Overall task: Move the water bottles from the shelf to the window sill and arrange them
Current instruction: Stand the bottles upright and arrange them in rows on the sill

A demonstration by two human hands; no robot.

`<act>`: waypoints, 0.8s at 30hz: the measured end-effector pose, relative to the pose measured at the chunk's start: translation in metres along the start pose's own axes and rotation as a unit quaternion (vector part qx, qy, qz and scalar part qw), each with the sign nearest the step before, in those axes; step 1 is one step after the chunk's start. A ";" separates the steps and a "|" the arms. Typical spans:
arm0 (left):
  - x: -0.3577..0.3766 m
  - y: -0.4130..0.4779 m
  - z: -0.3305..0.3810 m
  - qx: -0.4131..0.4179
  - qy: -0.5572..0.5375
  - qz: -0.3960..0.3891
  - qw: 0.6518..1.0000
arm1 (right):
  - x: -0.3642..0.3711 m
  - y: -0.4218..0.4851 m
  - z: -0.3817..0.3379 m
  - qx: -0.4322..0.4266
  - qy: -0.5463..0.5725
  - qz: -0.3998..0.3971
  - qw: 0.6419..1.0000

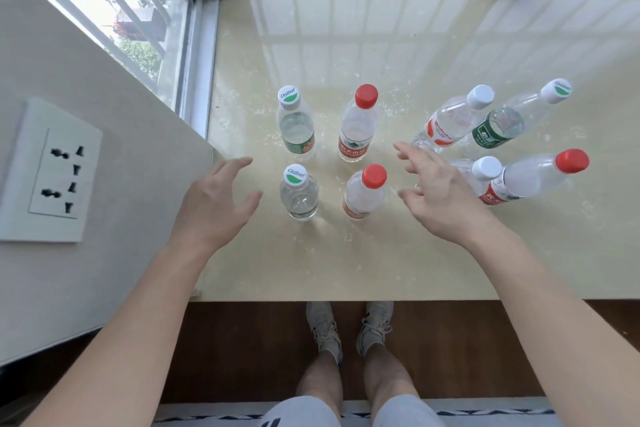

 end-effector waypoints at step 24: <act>0.020 0.130 0.029 0.031 -0.143 -0.027 0.989 | 0.001 0.115 -0.025 0.036 0.053 0.096 0.993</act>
Point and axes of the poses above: each hand's wrist, its own y-axis towards the middle knuckle, its own x-axis out of the palm, z = x × y, the point moved 4 cm from there along y, towards the middle knuckle, and after that the axes turned 13 degrees about -y, right-handed, at the moved point
